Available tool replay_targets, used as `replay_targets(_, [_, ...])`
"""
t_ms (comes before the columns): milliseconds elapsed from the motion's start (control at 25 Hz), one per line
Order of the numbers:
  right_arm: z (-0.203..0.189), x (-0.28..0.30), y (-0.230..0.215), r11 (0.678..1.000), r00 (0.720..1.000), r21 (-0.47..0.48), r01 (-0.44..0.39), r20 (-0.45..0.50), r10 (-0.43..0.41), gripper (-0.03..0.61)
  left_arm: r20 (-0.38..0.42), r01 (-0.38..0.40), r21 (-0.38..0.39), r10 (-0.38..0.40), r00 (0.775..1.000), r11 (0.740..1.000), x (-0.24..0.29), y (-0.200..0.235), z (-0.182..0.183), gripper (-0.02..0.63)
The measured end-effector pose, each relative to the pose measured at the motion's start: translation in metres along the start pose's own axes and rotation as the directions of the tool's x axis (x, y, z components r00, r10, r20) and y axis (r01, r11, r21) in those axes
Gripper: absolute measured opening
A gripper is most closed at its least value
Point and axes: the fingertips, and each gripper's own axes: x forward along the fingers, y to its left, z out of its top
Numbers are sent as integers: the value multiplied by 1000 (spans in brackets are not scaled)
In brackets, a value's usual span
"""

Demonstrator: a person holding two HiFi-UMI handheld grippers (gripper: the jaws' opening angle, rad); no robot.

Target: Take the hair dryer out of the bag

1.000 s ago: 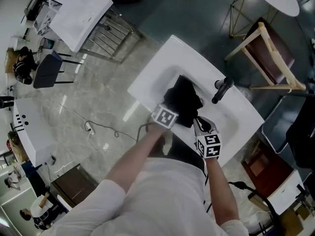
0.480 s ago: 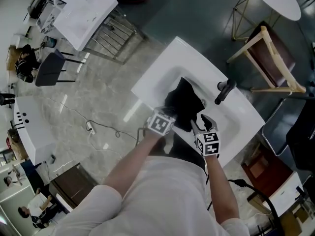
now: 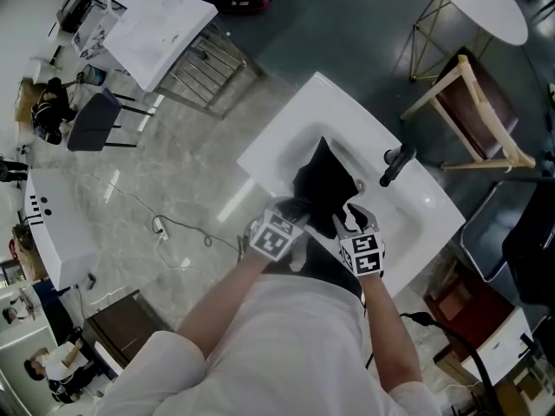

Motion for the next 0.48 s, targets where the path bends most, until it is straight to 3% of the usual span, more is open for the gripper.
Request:
replay_targets(240, [13,-3,8,998,1000,-56,10,11,-9,55,26,-11,39,10,1000,999,-23,-8,-7,209])
replay_targets(480, [27,-4,4,992,998,-109,65,17,-64,43,54,-7,100,2,999,995,-41,-18,-17,209])
